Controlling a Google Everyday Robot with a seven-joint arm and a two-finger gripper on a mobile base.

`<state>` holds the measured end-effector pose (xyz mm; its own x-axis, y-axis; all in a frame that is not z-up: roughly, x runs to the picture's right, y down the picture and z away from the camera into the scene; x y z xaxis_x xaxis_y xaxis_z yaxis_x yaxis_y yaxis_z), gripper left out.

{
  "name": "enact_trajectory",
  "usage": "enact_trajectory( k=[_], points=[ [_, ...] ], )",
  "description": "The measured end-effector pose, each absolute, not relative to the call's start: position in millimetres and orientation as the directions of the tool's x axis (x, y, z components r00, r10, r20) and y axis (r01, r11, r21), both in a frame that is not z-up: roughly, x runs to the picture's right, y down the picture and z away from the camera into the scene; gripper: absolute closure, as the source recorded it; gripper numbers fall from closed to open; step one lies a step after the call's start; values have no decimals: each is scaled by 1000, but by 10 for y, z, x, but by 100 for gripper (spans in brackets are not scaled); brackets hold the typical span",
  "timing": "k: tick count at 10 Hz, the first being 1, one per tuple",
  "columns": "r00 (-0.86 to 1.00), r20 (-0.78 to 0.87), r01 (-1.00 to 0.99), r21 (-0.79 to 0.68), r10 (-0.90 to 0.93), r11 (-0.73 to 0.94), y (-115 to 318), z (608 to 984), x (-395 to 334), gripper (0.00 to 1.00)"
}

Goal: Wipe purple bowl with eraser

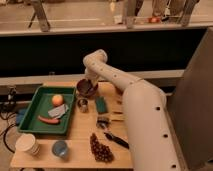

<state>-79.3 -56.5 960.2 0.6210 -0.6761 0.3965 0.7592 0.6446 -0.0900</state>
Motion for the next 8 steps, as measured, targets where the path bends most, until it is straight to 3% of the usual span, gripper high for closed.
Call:
enact_trajectory(
  k=[4,8],
  points=[
    [596,351,793,-116,-723,597,-617,9527,-78,100],
    [556,330,824,-99,-763,557,-793,9599,-116,100]
  ],
)
